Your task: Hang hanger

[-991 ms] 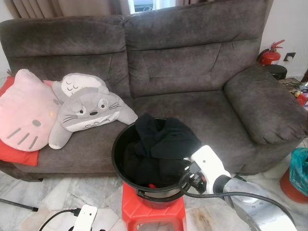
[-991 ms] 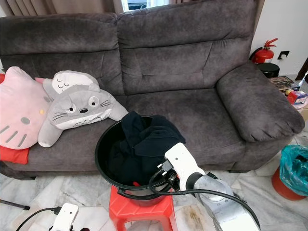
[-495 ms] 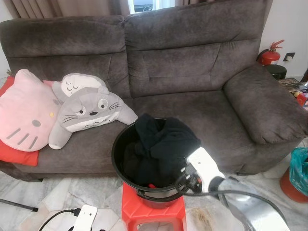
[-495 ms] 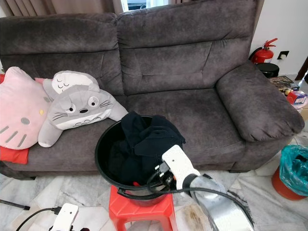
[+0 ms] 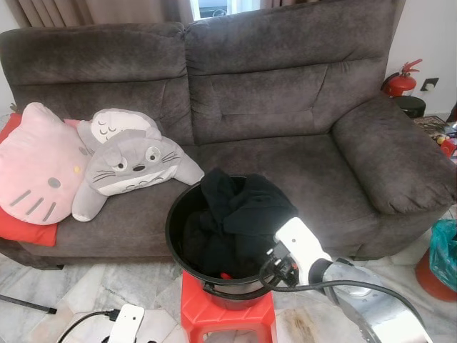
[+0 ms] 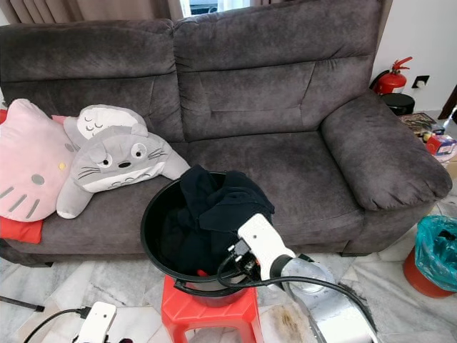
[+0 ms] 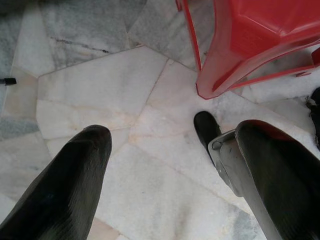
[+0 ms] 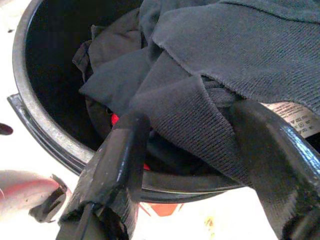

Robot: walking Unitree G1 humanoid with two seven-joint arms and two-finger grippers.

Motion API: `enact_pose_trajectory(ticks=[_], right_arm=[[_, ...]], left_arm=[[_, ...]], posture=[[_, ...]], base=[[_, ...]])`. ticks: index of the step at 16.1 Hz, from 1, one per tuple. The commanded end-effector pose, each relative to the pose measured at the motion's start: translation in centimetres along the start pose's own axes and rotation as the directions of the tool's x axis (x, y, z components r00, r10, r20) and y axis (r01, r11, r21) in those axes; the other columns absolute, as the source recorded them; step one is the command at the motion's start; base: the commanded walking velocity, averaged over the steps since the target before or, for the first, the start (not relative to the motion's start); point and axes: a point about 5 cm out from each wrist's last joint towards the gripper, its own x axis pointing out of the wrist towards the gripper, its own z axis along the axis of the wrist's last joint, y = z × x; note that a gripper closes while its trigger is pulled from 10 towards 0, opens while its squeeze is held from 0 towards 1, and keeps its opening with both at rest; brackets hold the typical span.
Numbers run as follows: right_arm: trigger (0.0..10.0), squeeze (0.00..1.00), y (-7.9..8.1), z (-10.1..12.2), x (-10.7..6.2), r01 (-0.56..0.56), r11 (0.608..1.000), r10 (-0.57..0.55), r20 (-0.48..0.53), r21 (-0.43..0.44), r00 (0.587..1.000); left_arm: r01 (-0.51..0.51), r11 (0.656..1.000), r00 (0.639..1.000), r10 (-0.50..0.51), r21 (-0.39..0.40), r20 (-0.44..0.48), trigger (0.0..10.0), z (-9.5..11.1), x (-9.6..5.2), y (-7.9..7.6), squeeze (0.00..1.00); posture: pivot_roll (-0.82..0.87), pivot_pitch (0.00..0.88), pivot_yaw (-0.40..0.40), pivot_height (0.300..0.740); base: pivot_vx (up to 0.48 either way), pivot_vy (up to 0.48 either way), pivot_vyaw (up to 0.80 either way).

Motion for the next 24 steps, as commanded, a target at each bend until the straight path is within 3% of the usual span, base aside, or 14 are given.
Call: enact_pose_trajectory(ticks=[1, 7, 12, 16, 24], right_arm=[[10.0, 0.0, 0.7, 0.8, -0.1, -0.039, 0.999, 0.04, 0.036, -0.027, 0.999], [10.0, 0.0, 1.9, 1.7, -0.8, -0.125, 0.987, 0.132, 0.063, -0.097, 0.989], [10.0, 0.0, 2.2, 1.3, -1.1, -0.15, 0.984, 0.155, 0.052, -0.094, 0.987], [10.0, 0.0, 0.4, 1.2, -1.0, -0.003, 0.999, 0.006, 0.044, -0.051, 0.999], [10.0, 0.0, 0.9, 1.1, -0.8, -0.035, 0.999, 0.036, 0.041, -0.042, 0.999]], left_arm=[[-0.005, 1.0, 1.0, 0.005, 0.019, -0.019, 10.0, -0.4, -0.1, 0.3, 0.0], [-0.006, 1.0, 1.0, 0.007, 0.02, -0.026, 10.0, -0.6, -0.2, 0.4, 0.0], [-0.003, 1.0, 1.0, 0.003, 0.019, -0.024, 10.0, -0.5, -0.1, 0.4, 0.0], [-0.005, 1.0, 1.0, 0.005, 0.019, -0.024, 10.0, -0.6, -0.2, 0.4, 0.0], [-0.004, 1.0, 1.0, 0.004, 0.02, -0.022, 10.0, -0.5, -0.1, 0.3, 0.0]], posture=[[-0.17, 0.0, 0.102, 0.74], [-0.17, 0.0, 0.102, 0.74], [-0.17, 0.0, 0.103, 0.74], [-0.17, 0.0, 0.103, 0.74], [-0.17, 0.0, 0.103, 0.74]], base=[[0.0, 0.0, 0.0], [0.0, 0.0, 0.0], [0.0, 0.0, 0.0], [0.0, 0.0, 0.0], [0.0, 0.0, 0.0]])
